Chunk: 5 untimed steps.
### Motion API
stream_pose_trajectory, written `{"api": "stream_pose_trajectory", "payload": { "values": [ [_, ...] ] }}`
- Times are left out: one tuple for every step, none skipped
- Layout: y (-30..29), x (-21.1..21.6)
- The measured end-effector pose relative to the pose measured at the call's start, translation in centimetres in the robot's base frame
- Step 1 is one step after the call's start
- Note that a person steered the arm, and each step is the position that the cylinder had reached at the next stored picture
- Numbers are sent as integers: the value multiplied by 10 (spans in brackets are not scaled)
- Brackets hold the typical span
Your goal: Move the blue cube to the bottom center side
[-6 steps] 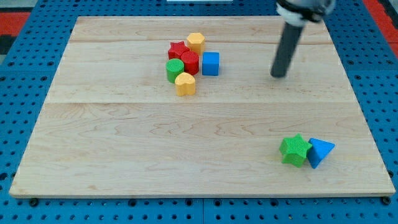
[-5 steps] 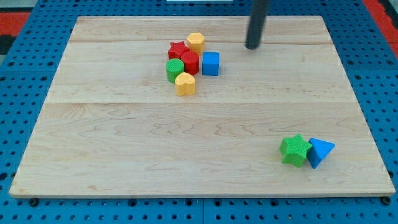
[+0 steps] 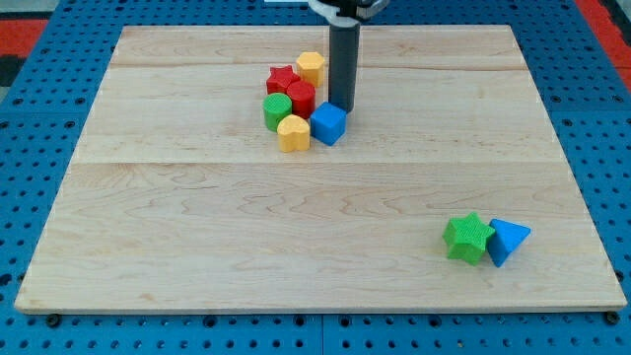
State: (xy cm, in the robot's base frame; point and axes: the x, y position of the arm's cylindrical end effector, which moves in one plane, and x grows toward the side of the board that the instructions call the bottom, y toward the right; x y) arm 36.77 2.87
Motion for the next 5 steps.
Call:
{"api": "stream_pose_trajectory", "payload": {
  "values": [
    [0,32],
    [-25,41],
    [-50,41],
    [-62,67],
    [-62,105]
  ]
}}
